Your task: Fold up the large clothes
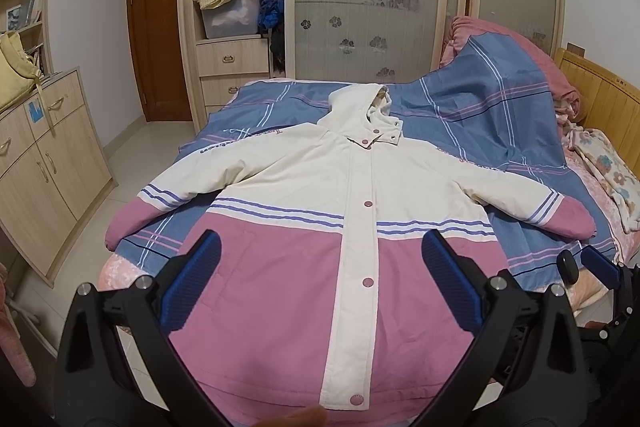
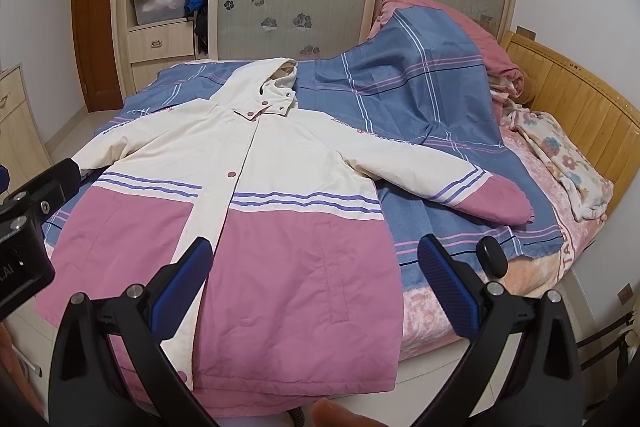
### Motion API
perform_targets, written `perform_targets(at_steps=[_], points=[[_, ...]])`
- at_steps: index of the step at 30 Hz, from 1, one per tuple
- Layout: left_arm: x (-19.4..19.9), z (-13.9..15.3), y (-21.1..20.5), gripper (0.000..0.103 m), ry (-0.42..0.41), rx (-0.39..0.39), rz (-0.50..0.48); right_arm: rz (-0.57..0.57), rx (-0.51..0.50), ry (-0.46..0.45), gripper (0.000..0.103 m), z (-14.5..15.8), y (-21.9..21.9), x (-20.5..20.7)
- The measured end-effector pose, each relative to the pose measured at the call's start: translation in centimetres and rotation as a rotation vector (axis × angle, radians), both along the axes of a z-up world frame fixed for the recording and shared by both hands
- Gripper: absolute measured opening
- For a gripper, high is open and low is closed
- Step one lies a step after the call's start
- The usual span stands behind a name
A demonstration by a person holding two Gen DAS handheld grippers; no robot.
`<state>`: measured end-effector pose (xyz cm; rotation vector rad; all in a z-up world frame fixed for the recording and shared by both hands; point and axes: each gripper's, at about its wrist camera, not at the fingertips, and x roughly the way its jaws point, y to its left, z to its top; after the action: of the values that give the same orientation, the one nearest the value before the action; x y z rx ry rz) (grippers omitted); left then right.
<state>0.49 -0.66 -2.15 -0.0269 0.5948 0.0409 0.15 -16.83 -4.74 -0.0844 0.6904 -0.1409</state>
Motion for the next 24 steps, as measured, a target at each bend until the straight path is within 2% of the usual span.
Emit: perform_targets(at_steps=[2,5,9,11,14,17,18,21,24], points=[[0.1,-0.2,-0.1,0.101,0.005,-0.007,-0.012,0.002,0.004,0.003,0.102,-0.2,-0.2,0.2],[0.6,-0.5,0.0,0.101,0.019,-0.057,-0.058,0.006,0.028,0.002,0.102,-0.5,-0.9,0.6],[1.9,-1.8,0.1,0.101,0.075,-0.104,-0.089,-0.028,0.101,-0.037,0.102,-1.6,-3.9,2.0],[2.8,-2.9,0.2,0.101,0.117,-0.148,-0.121,-0.019,0.196,0.009,0.102,-2.7,-6.5,3.7],[4.1,-4.4,0.2,0.096,0.165,-0.213,-0.140,-0.066,0.387,0.095,0.101,-5.1,-12.5,6.6],[5.6,-5.7,-0.4,0.096,0.194,-0.190,-0.102,-0.162,0.611,0.162,0.084,-7.7,-20.1,9.0],[6.0,-6.0,-0.6,0.096,0.201,-0.181,-0.093,-0.203,0.687,0.159,0.083,-8.5,-22.8,9.5],[7.4,-7.0,-1.2,0.096,0.217,-0.184,-0.084,-0.322,0.758,0.129,0.083,-9.8,-29.2,11.0],[8.6,-7.8,-2.3,0.096,0.236,-0.217,-0.161,-0.384,0.870,0.129,0.083,-11.3,-34.6,12.8]])
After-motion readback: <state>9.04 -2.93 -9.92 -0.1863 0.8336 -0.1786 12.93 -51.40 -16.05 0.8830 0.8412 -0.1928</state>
